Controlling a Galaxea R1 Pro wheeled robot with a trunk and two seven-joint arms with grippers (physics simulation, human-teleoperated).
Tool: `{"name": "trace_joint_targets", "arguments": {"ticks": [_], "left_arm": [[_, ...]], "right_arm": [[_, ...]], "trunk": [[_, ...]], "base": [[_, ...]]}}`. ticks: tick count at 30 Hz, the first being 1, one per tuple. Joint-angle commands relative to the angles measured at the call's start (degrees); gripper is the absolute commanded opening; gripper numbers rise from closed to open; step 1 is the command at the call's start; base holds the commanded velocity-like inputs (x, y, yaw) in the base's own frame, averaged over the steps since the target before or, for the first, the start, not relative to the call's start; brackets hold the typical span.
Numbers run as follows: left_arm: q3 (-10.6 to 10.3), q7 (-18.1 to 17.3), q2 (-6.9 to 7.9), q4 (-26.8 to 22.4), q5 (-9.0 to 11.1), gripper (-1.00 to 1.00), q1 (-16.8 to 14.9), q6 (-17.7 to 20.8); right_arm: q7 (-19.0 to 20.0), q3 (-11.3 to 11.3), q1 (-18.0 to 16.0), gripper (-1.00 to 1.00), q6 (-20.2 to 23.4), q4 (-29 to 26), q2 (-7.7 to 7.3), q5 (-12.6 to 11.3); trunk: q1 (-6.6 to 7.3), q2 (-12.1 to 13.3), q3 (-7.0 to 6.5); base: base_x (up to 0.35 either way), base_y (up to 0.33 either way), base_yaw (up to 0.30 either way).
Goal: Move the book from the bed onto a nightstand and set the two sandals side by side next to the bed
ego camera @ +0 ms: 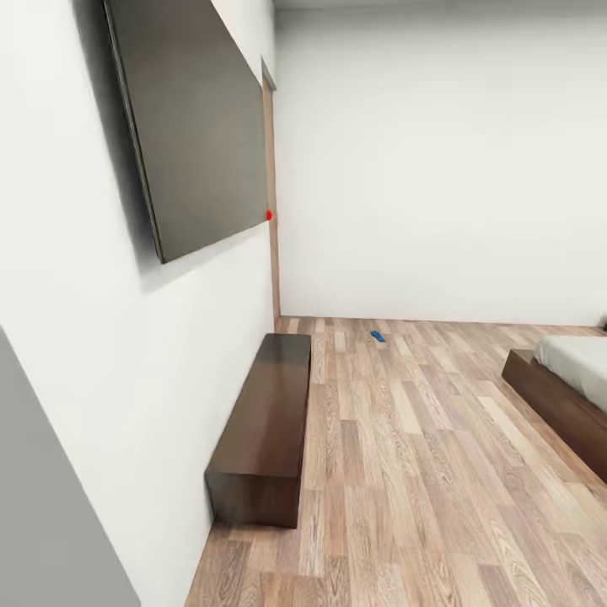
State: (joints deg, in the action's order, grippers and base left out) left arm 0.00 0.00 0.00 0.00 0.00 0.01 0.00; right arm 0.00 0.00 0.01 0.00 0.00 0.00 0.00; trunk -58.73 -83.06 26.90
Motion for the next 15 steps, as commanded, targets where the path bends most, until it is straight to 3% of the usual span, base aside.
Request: {"name": "trace_joint_targets", "arguments": {"ticks": [1,10,15], "left_arm": [[0.3,-0.3,-0.33,-0.3,0.3,1.00,-0.3,-0.3],[3.3,-0.8,-0.61,-3.3,1.1,1.00,-3.3,-3.2],[3.4,-0.8,-0.61,-4.9,1.1,1.00,-4.0,-4.8]], "right_arm": [[0.3,-0.1,-0.3,1.00,-0.3,-0.3,0.33,-0.3],[1.5,-0.1,-3.3,1.00,-3.2,-1.5,0.76,-0.3],[1.5,-0.1,-4.4,1.00,-4.7,-1.5,0.76,-0.3]], "trunk": [[0.00,0.0,0.03],[0.00,0.0,0.03],[0.00,0.0,0.02]], "base": [[0.000,0.000,0.000],[0.000,0.000,0.000],[0.000,0.000,0.000]]}}
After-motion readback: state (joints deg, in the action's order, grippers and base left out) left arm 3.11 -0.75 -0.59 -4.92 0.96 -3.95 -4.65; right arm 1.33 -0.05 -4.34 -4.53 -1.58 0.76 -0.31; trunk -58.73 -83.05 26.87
